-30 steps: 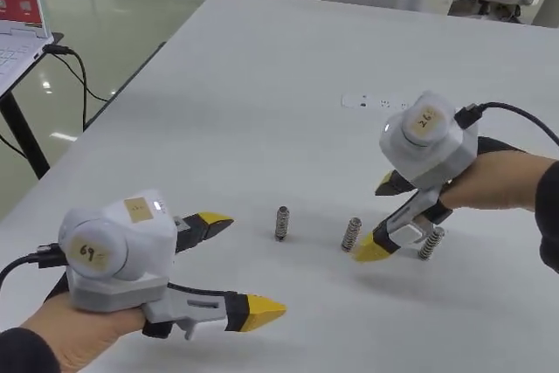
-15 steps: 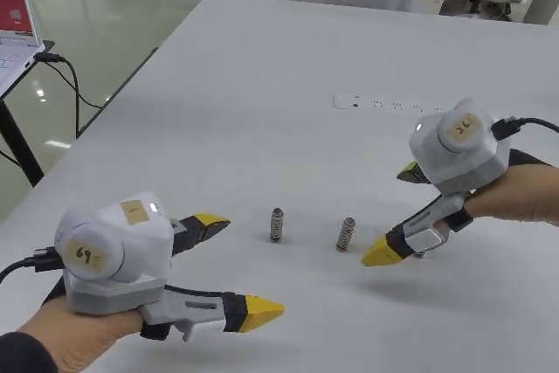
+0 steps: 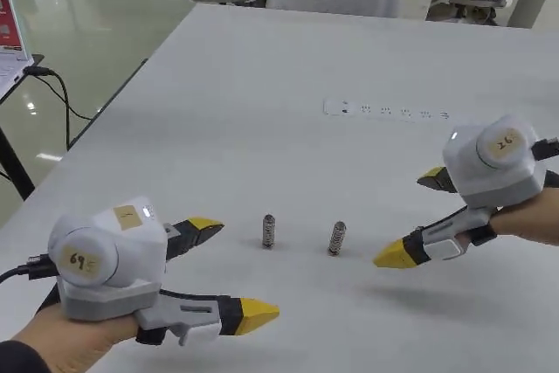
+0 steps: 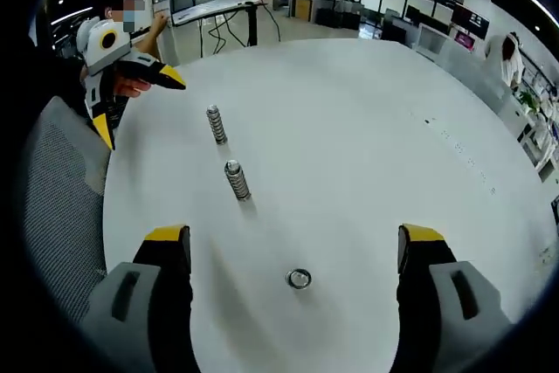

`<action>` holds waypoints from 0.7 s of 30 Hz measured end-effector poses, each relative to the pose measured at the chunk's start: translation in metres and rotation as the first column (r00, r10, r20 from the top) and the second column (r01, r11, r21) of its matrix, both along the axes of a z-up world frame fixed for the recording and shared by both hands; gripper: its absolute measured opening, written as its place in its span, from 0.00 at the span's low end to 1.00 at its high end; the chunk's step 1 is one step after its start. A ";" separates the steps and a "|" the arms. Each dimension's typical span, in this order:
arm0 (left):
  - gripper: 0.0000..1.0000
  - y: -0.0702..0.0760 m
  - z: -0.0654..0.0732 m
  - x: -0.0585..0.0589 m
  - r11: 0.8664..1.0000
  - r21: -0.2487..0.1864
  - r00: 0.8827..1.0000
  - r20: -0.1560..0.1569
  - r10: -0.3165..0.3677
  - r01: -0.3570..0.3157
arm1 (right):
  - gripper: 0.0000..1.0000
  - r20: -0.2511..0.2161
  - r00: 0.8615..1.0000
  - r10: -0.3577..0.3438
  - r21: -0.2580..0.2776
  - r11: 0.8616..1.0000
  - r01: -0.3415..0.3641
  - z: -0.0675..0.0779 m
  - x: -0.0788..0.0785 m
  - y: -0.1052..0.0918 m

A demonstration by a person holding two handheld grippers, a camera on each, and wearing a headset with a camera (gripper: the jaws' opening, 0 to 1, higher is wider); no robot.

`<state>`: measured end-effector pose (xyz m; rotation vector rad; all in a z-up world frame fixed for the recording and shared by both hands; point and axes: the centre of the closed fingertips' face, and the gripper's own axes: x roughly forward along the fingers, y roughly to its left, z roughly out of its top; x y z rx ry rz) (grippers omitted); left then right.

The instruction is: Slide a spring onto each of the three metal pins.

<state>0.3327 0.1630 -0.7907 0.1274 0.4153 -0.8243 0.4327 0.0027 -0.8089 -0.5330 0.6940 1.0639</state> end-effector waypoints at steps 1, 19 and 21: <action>0.77 0.000 0.000 0.000 1.000 0.001 1.000 0.000 0.000 0.000 | 1.00 0.002 1.000 -0.005 0.001 1.000 0.005 0.000 -0.001 -0.003; 0.78 0.003 0.002 0.001 1.000 -0.005 1.000 0.004 0.016 -0.016 | 1.00 0.022 0.998 -0.063 0.054 0.997 0.062 -0.002 -0.032 -0.026; 0.78 0.003 0.002 0.001 1.000 -0.004 1.000 0.005 0.016 -0.016 | 1.00 0.020 0.997 -0.075 0.064 0.995 0.073 -0.004 -0.034 -0.030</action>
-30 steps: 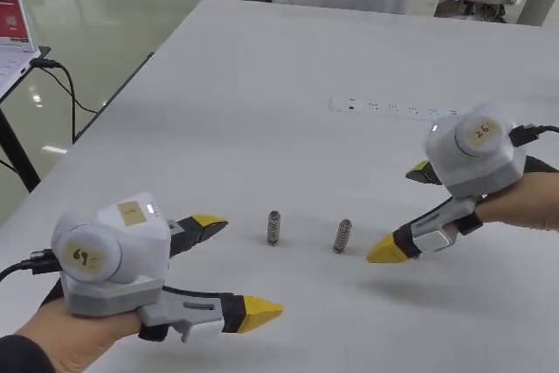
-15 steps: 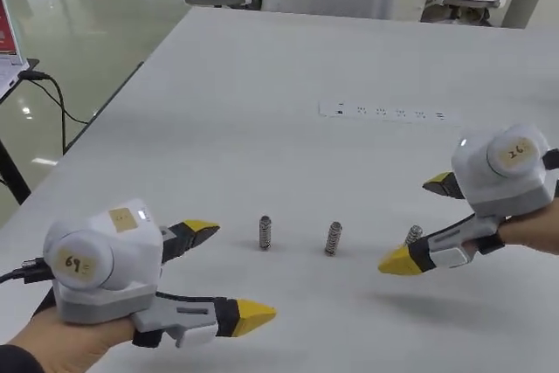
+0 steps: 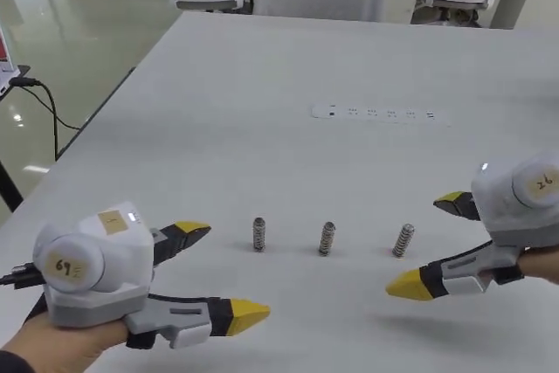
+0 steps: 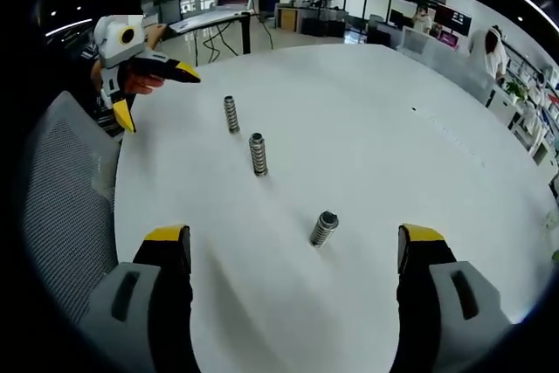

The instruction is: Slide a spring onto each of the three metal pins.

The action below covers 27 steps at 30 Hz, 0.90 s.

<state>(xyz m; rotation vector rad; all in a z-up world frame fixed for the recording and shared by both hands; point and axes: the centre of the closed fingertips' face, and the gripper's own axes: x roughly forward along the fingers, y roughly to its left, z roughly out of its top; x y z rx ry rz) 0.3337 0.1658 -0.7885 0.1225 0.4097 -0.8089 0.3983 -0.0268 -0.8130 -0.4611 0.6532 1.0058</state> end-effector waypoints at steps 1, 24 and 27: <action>0.78 0.000 0.000 0.000 1.000 0.000 1.000 0.000 0.000 0.000 | 1.00 -0.001 1.000 -0.003 0.003 1.000 0.003 -0.001 -0.001 -0.001; 0.80 -0.003 -0.003 -0.002 1.000 -0.018 1.000 -0.005 0.012 -0.012 | 1.00 0.046 0.995 -0.087 0.101 0.992 0.082 0.008 -0.030 -0.011; 0.80 -0.003 -0.003 -0.003 1.000 -0.017 1.000 -0.005 0.014 -0.014 | 1.00 0.056 0.994 -0.095 0.109 0.990 0.089 0.009 -0.032 -0.012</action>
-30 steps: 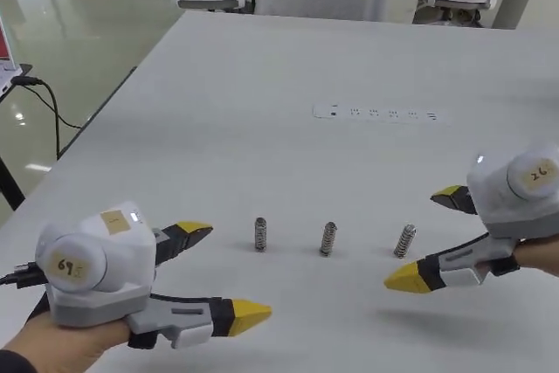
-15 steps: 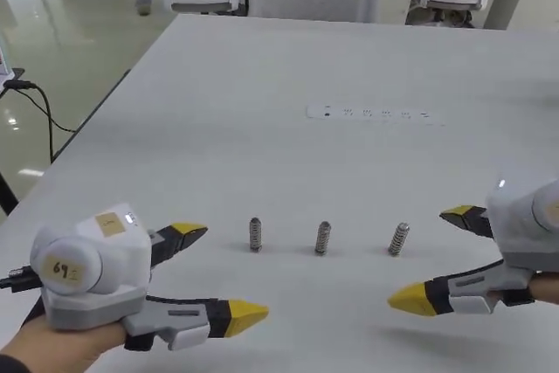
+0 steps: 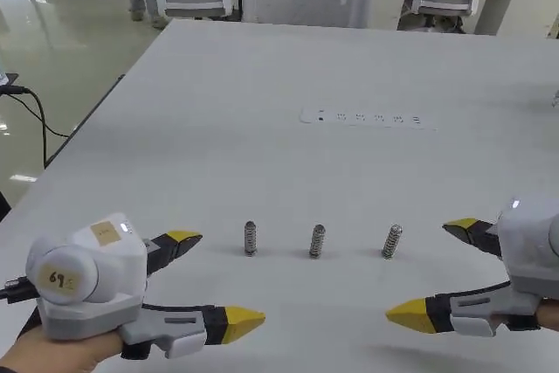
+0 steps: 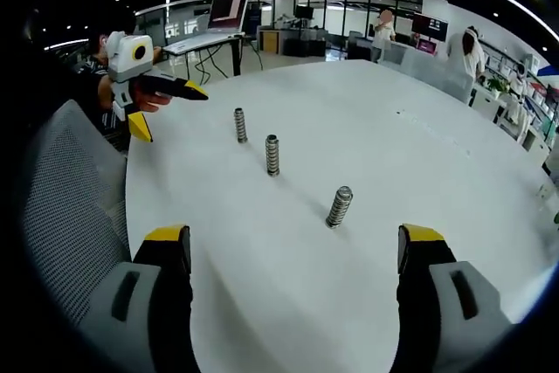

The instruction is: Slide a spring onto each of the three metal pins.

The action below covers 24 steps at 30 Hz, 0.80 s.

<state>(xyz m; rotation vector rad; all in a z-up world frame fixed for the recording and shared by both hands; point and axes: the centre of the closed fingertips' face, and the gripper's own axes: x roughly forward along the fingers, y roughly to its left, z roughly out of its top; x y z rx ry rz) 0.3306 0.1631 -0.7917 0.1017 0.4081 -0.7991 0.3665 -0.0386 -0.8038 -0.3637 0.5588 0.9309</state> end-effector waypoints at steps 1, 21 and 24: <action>0.80 0.000 0.000 0.000 1.000 -0.002 1.000 -0.001 0.001 -0.001 | 1.00 -0.003 1.000 -0.006 0.004 1.000 0.006 0.000 -0.001 -0.001; 0.80 0.004 -0.001 -0.001 1.000 -0.002 1.000 -0.001 0.018 -0.018 | 1.00 0.011 0.999 -0.045 0.051 0.998 0.045 0.003 -0.005 0.002; 0.80 0.004 -0.001 -0.001 1.000 -0.002 1.000 -0.002 0.021 -0.021 | 1.00 0.007 0.999 -0.043 0.050 0.998 0.043 0.001 -0.006 0.003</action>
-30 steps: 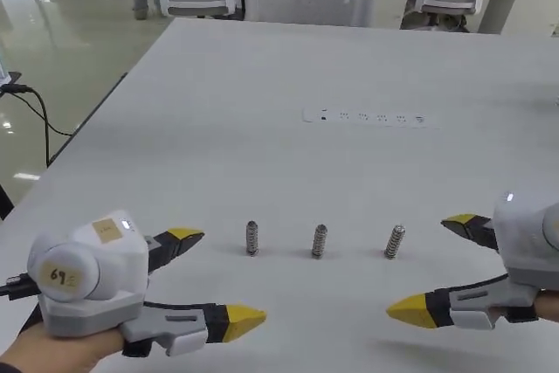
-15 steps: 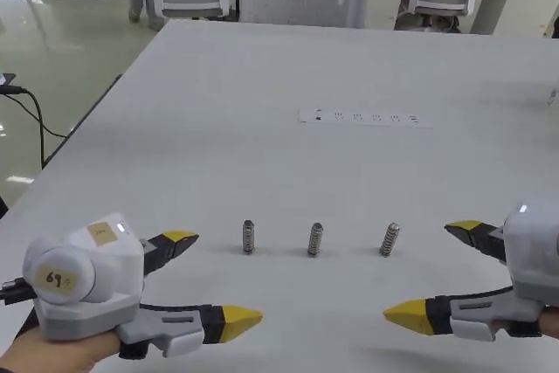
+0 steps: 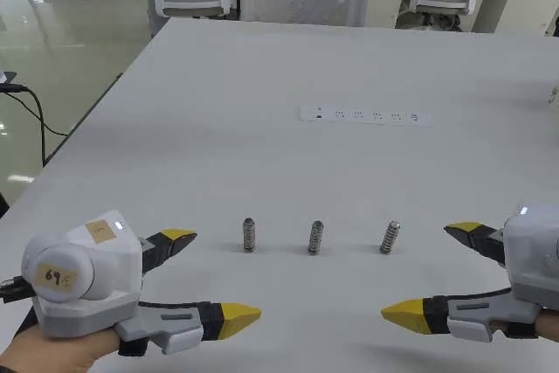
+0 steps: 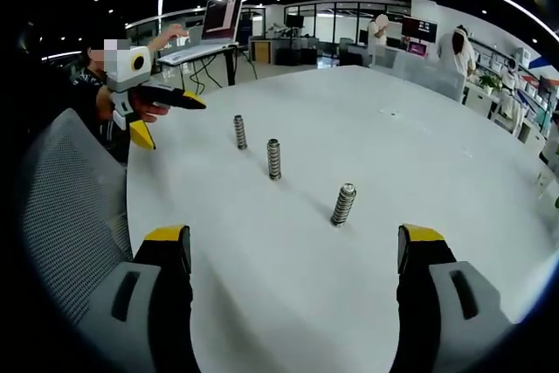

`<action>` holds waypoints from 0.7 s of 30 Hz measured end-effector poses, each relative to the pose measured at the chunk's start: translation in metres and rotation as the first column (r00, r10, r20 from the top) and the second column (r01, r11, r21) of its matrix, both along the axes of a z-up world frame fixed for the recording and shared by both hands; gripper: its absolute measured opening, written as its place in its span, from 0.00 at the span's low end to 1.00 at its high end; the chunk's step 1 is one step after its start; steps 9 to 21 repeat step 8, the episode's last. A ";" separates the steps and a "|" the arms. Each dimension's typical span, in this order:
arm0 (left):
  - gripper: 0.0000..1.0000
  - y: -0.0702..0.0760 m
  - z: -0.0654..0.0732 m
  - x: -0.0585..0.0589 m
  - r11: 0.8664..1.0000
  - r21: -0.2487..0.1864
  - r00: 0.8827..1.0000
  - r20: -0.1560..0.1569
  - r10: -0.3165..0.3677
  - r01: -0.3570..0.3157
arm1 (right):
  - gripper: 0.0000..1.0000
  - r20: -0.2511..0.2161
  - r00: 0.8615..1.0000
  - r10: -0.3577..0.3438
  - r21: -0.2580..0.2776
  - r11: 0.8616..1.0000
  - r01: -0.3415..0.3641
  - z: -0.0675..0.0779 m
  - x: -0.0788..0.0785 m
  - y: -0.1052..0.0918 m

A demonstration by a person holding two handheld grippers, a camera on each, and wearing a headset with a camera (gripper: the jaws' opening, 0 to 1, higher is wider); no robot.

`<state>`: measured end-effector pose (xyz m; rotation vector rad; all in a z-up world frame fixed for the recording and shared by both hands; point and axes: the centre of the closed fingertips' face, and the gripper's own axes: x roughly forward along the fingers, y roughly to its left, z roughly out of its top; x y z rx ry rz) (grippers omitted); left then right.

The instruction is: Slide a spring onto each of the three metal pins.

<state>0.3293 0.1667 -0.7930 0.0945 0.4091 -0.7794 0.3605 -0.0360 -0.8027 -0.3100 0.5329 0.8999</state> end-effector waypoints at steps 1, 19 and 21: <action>0.80 0.000 0.000 0.000 1.000 0.000 1.000 0.000 0.001 -0.001 | 1.00 0.001 1.000 0.001 -0.003 1.000 -0.001 -0.001 0.000 0.000; 0.80 0.000 0.000 0.001 1.000 -0.002 1.000 0.001 0.004 -0.004 | 1.00 0.000 1.000 -0.003 0.004 1.000 0.003 0.000 0.000 0.001; 0.80 0.000 0.000 0.001 1.000 -0.002 1.000 0.001 0.004 -0.004 | 1.00 0.000 1.000 -0.003 0.004 1.000 0.003 0.000 0.000 0.001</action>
